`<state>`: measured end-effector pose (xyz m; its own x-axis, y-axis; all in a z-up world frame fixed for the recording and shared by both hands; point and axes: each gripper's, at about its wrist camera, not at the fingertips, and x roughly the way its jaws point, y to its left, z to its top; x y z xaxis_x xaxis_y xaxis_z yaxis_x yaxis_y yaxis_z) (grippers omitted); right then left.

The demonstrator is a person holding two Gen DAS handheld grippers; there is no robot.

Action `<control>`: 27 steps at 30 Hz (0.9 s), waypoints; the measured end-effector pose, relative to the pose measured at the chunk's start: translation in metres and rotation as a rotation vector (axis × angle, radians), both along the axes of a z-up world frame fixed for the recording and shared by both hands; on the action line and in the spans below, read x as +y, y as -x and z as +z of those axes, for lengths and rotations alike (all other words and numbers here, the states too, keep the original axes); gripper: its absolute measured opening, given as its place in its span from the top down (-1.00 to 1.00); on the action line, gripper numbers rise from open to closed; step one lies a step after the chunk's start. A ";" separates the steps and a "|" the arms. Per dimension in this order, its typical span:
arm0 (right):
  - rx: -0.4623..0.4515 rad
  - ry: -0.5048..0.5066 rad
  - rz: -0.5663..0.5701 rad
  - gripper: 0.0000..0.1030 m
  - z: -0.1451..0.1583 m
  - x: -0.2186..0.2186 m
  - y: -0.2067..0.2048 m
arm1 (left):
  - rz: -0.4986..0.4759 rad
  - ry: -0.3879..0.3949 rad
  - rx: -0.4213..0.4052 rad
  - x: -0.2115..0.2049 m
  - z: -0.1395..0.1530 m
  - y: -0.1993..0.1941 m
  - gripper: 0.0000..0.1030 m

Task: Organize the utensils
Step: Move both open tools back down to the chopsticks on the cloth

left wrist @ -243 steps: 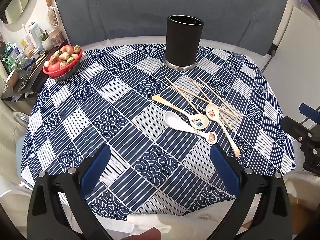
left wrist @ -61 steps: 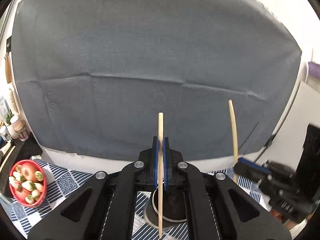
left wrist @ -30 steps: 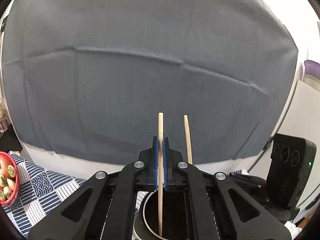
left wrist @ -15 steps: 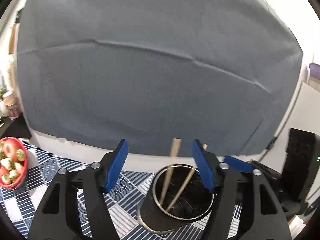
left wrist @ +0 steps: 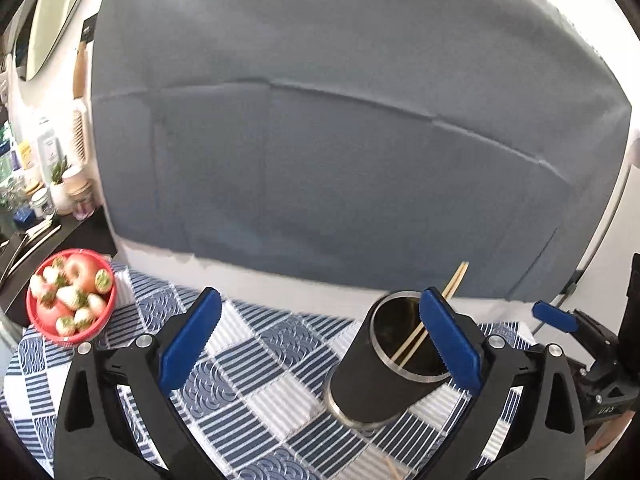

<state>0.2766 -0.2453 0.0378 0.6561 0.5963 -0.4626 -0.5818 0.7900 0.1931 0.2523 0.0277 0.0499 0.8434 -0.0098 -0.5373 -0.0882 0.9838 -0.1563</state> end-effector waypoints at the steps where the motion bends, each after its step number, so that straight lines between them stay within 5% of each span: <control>1: 0.006 0.005 -0.001 -0.70 -0.002 0.001 0.003 | 0.005 -0.001 0.012 0.000 -0.001 0.000 -0.88; 15: 0.127 0.138 -0.032 -0.70 -0.058 -0.026 0.041 | 0.036 0.025 0.215 0.007 -0.061 0.017 -0.88; 27: 0.260 0.222 -0.020 -0.70 -0.114 -0.024 0.049 | 0.010 0.005 0.467 -0.010 -0.123 0.015 -0.88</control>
